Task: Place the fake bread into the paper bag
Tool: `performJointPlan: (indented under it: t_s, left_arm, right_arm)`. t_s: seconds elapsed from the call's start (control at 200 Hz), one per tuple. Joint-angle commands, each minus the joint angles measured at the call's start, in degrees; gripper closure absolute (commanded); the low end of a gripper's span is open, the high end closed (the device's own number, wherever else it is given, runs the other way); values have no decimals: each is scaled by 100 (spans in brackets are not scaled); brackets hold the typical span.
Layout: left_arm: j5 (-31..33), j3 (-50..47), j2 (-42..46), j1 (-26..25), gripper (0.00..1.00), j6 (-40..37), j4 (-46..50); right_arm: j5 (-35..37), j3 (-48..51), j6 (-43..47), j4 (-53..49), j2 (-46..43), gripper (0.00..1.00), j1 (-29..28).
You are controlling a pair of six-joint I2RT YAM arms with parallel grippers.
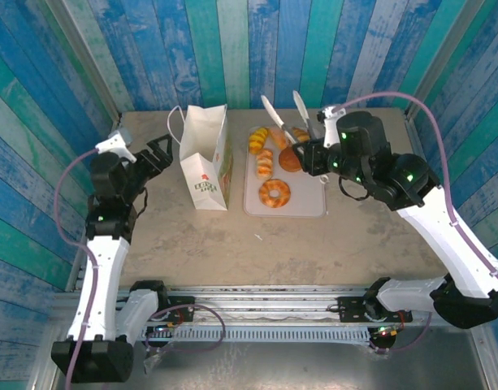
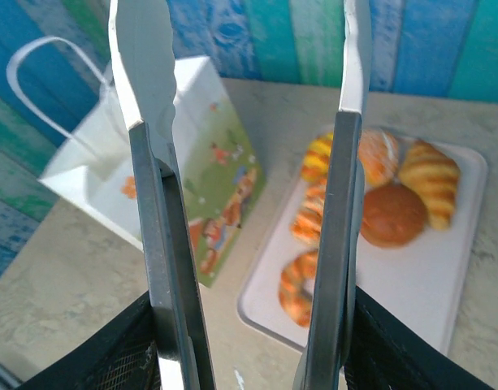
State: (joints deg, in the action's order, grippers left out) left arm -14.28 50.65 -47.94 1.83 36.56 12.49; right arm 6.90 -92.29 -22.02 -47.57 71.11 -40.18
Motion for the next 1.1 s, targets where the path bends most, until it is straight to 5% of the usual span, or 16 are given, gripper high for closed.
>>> performJointPlan:
  t_s: [0.0,0.306,0.556,1.092]
  left_arm:
    - [536,-123,346,20,3,-192,220]
    - [860,-44,935,20,6,-801,450]
    - [293,-60,1096,17,6,-1212,349]
    - [254,-175,1213,15,6,-1643,136]
  right_arm:
    - [-329,411,-219,6,-179,44,294]
    - [-618,1055,-336,-66,620,43,479]
    - [-908,833,-281,-73,1726,41,538]
    - [-1270,77,-329,-231,3246,41,539]
